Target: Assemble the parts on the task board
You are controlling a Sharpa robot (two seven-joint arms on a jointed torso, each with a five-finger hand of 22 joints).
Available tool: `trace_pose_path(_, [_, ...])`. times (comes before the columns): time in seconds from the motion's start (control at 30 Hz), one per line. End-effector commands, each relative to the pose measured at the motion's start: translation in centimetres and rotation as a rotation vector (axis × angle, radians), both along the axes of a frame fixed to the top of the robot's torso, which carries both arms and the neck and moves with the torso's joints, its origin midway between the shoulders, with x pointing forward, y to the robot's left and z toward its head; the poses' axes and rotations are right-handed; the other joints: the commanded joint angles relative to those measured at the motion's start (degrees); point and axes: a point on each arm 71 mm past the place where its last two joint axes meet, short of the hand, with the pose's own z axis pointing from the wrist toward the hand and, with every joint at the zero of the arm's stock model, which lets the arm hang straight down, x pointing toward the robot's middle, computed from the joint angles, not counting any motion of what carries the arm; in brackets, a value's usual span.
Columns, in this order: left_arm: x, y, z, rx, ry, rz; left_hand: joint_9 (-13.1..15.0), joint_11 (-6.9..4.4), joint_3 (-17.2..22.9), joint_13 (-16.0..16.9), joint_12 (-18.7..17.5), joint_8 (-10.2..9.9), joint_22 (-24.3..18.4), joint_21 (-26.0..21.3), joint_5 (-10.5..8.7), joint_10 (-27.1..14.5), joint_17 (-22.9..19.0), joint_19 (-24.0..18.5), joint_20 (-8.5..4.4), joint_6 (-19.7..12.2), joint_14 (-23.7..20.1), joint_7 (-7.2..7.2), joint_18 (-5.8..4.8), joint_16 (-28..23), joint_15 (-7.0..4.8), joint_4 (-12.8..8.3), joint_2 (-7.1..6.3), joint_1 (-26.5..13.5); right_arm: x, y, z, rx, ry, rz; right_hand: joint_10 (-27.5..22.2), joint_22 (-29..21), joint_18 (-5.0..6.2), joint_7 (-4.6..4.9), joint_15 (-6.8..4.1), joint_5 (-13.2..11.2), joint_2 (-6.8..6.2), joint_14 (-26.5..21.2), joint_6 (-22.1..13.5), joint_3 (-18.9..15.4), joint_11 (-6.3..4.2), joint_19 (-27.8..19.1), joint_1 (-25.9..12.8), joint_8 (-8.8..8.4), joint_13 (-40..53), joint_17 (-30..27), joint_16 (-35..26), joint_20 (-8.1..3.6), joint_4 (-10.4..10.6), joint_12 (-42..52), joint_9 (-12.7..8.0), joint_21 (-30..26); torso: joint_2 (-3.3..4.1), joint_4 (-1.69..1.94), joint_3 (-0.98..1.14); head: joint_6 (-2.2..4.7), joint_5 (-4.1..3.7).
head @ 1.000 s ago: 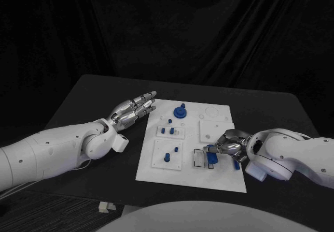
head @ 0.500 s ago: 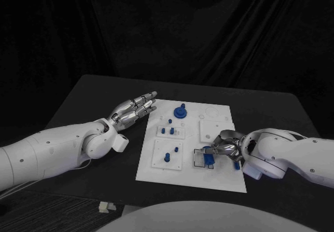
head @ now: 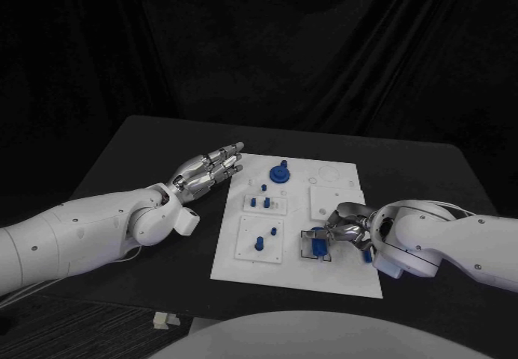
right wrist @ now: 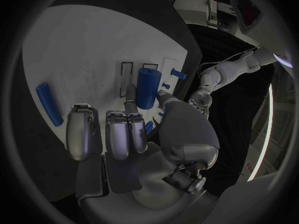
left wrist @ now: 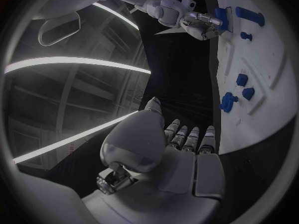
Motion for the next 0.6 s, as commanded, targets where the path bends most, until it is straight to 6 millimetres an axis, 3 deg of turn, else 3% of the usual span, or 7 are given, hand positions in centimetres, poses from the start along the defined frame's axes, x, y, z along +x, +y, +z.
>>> trace_pose_path(0.03, [-0.08,-0.19,0.01,-0.018,0.004,-0.011,0.07,0.17,0.22,0.07,0.3,0.3,0.04,-0.15,0.22,-0.02,-0.09,-0.03,0.29,-0.04,-0.03,0.53,0.37,-0.21,0.24,0.07,0.14,0.31,-0.2,-0.04,-0.33,-0.029,0.018,0.015,6.01,11.98,0.93,0.24,0.49,-2.93,-0.18,5.51,-0.41,-1.11,0.42,1.73,-1.09,-0.2,15.09,12.94,-0.39,0.42,0.91,0.15,-0.22,-0.25,-0.02,0.02,-0.02,-0.01,-0.04])
trace_pose_path(0.3, [-0.09,-0.22,-0.08,-0.015,0.01,-0.014,0.07,0.2,0.26,0.07,0.32,0.31,0.04,-0.15,0.24,-0.02,-0.09,-0.03,0.32,-0.03,-0.03,0.63,0.37,-0.21,0.28,0.06,0.18,0.32,-0.27,0.13,-0.43,-0.035,0.03,0.028,6.01,11.97,0.95,0.28,0.51,-6.97,0.32,5.49,-0.55,-4.68,0.46,1.74,-3.62,0.05,15.09,12.84,-0.43,0.45,4.07,0.15,-0.63,-0.45,0.0,0.01,-0.01,-0.01,-0.09])
trace_pose_path(0.6, [-0.09,-0.22,-0.18,-0.012,0.016,-0.017,0.07,0.27,0.32,0.06,0.28,0.33,0.04,-0.15,0.27,-0.03,-0.09,-0.02,0.38,-0.01,-0.03,0.82,0.37,-0.21,0.37,0.03,0.24,0.34,-0.27,0.22,-0.5,-0.039,0.036,0.034,6.01,11.96,0.96,0.41,0.59,-9.31,-0.24,5.48,-1.05,-6.88,0.57,1.75,-3.79,0.01,15.09,12.75,-0.47,0.5,4.32,0.15,-0.89,-0.52,-0.01,0.0,-0.01,-0.01,-0.05])
